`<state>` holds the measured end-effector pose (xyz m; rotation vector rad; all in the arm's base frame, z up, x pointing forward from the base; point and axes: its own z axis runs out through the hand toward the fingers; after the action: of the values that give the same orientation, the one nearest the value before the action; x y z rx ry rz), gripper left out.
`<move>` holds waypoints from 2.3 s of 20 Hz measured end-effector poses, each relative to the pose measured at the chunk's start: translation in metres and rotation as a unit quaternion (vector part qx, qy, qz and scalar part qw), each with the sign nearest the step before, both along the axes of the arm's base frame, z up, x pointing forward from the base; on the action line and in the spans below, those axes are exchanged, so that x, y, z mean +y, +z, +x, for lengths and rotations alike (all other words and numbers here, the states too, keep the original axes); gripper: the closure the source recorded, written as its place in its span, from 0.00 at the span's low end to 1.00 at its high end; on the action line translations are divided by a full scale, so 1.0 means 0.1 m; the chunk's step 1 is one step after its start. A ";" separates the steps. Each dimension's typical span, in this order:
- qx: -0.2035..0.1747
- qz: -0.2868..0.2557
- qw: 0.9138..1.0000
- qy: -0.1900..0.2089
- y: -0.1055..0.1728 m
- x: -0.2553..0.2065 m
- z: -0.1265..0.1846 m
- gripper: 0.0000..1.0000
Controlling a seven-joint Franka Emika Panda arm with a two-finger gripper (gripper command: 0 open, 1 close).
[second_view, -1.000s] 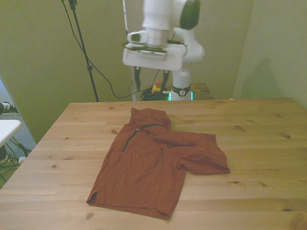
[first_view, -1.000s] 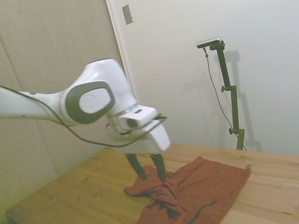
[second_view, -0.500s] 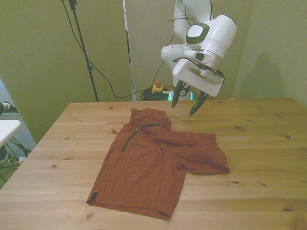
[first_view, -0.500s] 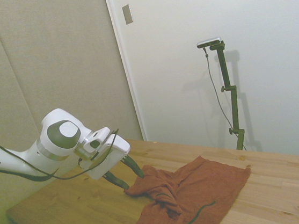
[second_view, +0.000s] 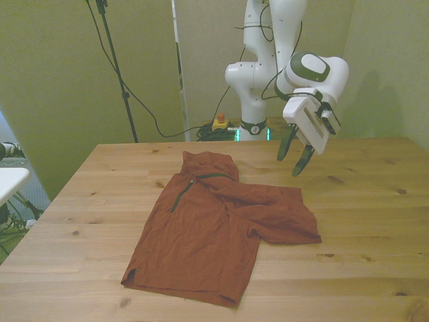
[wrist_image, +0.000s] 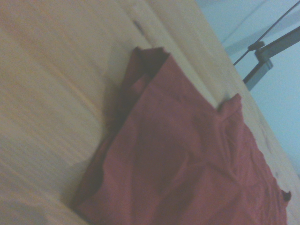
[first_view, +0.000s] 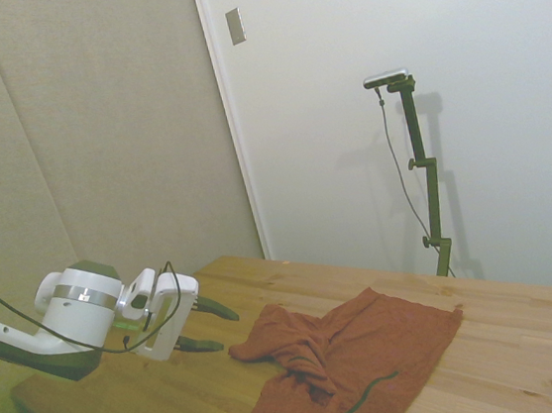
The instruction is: Fold the shorts
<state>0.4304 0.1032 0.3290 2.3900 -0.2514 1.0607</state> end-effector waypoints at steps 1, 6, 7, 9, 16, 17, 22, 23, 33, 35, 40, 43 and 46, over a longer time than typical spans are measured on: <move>0.008 -0.001 1.000 0.001 -0.07 0.00 -0.01 0.00; 0.019 0.001 1.000 0.003 -0.16 -0.01 -0.01 0.00; 0.019 -0.001 1.000 0.005 -0.16 -0.02 -0.01 0.00; 0.018 -0.001 1.000 0.002 -0.16 -0.06 0.02 0.00; 0.022 0.033 0.999 -0.032 -0.09 -0.32 0.37 0.00; 0.026 0.043 0.998 -0.038 -0.07 -0.36 0.44 0.00; 0.075 0.111 0.989 -0.058 0.05 -0.45 0.61 0.00; 0.084 0.121 0.987 -0.063 0.08 -0.48 0.64 0.00; 0.100 0.129 0.985 -0.053 0.33 -0.52 0.67 0.00; 0.101 0.127 0.985 -0.056 0.34 -0.56 0.66 0.00; 0.110 0.127 0.983 -0.068 0.24 -0.68 0.63 0.00; 0.116 0.127 0.983 -0.072 0.18 -0.71 0.63 0.00; 0.116 0.128 0.982 -0.076 0.16 -0.75 0.66 0.00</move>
<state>0.4961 0.0279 0.3449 2.6451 -0.5036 0.7073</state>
